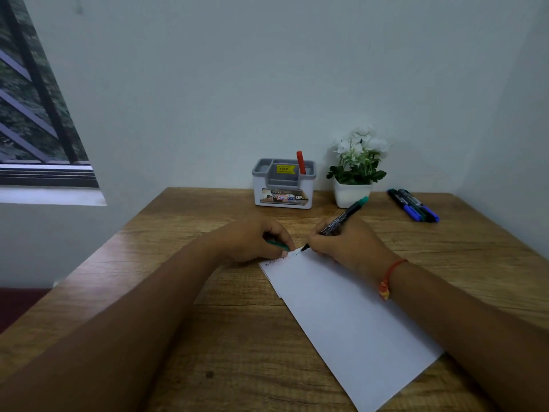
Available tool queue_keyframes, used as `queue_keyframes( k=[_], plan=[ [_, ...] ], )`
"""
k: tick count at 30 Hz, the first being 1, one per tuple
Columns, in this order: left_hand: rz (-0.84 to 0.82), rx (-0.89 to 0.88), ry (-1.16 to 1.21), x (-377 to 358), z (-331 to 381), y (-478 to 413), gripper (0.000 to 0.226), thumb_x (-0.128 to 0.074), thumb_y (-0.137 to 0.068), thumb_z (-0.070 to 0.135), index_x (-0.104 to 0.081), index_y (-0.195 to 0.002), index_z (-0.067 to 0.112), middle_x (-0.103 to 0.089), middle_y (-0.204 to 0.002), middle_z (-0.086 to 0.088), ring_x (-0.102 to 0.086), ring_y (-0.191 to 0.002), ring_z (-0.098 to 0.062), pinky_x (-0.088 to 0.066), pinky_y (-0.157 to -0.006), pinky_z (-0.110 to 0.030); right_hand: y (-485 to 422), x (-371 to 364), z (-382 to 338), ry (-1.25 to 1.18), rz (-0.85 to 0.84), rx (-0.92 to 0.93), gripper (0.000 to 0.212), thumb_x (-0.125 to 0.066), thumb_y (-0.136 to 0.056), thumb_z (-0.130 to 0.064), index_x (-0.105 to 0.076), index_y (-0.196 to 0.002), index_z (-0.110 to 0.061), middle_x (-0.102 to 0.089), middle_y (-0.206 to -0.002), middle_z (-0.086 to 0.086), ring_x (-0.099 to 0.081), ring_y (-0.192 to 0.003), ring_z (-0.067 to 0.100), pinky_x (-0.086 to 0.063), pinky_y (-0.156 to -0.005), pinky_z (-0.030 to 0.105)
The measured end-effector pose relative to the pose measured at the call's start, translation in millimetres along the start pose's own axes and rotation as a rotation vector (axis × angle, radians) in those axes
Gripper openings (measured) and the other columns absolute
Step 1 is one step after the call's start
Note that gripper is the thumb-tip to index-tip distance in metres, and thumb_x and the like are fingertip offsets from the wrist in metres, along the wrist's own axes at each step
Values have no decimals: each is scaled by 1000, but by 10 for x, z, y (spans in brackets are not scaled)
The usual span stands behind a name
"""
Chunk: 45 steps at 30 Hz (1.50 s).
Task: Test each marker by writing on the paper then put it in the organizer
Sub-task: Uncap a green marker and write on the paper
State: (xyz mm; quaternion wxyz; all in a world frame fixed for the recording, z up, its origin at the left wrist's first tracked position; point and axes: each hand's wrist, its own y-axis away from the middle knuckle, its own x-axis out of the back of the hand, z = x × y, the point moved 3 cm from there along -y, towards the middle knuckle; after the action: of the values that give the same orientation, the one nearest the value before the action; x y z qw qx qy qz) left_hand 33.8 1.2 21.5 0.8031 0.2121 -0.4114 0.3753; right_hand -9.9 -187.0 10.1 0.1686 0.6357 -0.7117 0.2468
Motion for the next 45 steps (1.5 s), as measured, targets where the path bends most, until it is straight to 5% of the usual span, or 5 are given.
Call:
queue_keyframes(
  k=[11,22,26,45],
  plan=[
    [-5,1,18,-7,-9,-13,20,-68,-87,22,-71,-104,33,-66,-108,17,-57,-97,0,-44,-82,-15,-19,-15,40,32,1,22,9,-70,-76,-25,-75,-80,-18,-73,-68,-6,-66,-68,6,-54,-64,26],
    [-8,17,9,-7,-4,-8,21,-68,-87,23,-71,-104,35,-65,-109,19,-56,-96,1,-41,-76,-12,-3,3,13,51,-12,8,15,-66,-79,-22,-70,-72,-10,-72,-71,9,-60,-61,10,-50,-60,30],
    [3,7,8,-7,-13,-10,20,-68,-87,24,-71,-103,36,-66,-110,18,-56,-98,1,-42,-79,-12,-11,-9,13,67,13,0,13,-66,-79,-23,-67,-67,-16,-65,-59,-1,-57,-56,8,-46,-54,26],
    [1,10,-3,-1,13,-3,19,-68,-87,24,-71,-103,35,-63,-103,24,-54,-94,6,-39,-75,-9,-4,-7,13,40,30,0,10,-67,-79,-21,-72,-79,-11,-68,-67,-2,-60,-63,8,-48,-58,24]
  ],
)
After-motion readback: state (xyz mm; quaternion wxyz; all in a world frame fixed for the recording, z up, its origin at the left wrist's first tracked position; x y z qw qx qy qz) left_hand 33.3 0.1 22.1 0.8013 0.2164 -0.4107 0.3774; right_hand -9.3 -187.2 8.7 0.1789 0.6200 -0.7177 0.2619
